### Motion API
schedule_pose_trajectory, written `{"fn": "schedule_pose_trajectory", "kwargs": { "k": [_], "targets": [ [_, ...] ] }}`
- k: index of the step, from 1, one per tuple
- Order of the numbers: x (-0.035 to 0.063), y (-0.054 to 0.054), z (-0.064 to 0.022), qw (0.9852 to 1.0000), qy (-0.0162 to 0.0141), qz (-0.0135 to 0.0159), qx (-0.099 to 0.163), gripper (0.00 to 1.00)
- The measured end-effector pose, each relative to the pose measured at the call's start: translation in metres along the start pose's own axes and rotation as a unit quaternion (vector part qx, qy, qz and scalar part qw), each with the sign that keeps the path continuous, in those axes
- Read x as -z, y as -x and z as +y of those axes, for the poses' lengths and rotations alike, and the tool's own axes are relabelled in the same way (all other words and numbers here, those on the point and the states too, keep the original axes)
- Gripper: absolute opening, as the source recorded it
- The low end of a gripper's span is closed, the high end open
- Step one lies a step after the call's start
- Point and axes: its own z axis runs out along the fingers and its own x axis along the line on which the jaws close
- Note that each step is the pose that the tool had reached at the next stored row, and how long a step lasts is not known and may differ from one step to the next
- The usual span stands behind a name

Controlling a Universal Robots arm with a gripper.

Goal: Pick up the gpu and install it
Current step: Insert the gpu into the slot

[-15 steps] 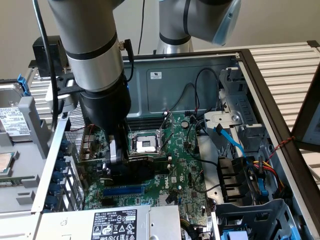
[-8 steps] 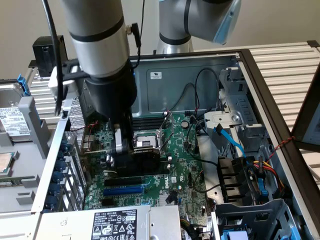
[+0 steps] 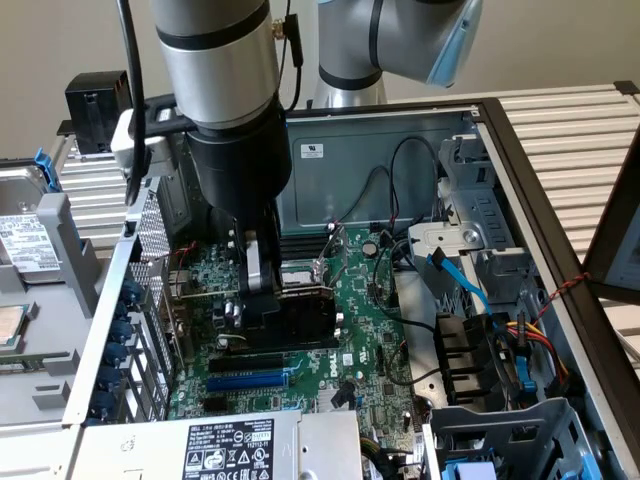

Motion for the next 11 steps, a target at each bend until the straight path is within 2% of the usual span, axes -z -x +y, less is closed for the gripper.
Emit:
{"fn": "schedule_pose_trajectory", "kwargs": {
  "k": [2,3,4,6,7,9,11],
  "targets": [
    [0.0001,0.0007,0.0000,1.0000,-0.0002,0.0006,0.000,0.27],
    [0.0002,0.0014,0.0000,1.0000,-0.0007,0.0034,0.000,0.27],
    [0.0002,0.0015,-0.0001,1.0000,-0.0008,0.0069,0.000,0.27],
    [0.0001,0.0015,-0.0001,0.9999,-0.0009,0.0162,-0.003,0.27],
    [0.0001,0.0015,-0.0001,0.9998,-0.0009,0.0200,-0.004,0.27],
    [0.0001,0.0016,-0.0001,0.9997,-0.0009,0.0230,-0.006,0.27],
    [0.0001,0.0025,-0.0001,0.9997,-0.0008,0.0234,-0.008,0.27]
  ]
}}
